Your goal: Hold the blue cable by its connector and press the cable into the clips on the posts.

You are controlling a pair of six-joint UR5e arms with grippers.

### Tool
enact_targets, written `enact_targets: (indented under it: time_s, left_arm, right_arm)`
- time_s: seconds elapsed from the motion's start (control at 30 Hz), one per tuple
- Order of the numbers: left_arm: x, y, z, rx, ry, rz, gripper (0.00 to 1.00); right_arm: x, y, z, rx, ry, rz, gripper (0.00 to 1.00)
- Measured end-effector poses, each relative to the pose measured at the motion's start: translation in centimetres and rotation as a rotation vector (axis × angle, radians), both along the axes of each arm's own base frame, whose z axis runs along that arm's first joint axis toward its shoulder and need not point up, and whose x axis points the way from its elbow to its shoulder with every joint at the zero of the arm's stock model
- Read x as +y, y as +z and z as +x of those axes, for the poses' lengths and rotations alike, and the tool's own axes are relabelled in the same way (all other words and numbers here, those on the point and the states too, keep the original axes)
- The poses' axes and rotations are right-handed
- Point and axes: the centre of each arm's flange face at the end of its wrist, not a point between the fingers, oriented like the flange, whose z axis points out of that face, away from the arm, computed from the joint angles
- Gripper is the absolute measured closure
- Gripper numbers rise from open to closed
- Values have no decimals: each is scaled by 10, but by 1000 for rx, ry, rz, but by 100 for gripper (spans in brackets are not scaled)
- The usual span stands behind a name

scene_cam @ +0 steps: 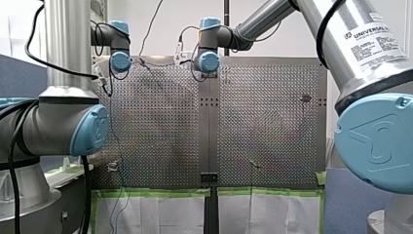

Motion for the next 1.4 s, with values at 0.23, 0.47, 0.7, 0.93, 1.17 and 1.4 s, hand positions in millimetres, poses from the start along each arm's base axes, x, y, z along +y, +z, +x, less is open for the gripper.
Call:
enact_targets:
  time_s: [0.23, 0.47, 0.7, 0.93, 1.17, 1.4]
  left_arm:
    - [24, 3, 7, -18, 8, -1, 100]
    - [24, 4, 13, -37, -47, 0, 100]
    - [19, 6, 19, -40, -114, 9, 100]
    - [19, -10, 30, -5, -130, 2, 100]
    - [20, -13, 31, 2, -124, -1, 100]
    - [21, -13, 31, -3, -123, -6, 100]
  right_arm:
    - [-4, 1, -2, -1, -6, -1, 100]
    - [-8, 2, -4, -3, -13, -1, 100]
    - [-16, 2, -9, -3, -29, 1, 100]
    - [-21, -1, -13, 5, -45, 10, 100]
    - [-21, -1, -13, 12, -52, 12, 100]
    - [-7, 12, -2, 16, -17, -22, 100]
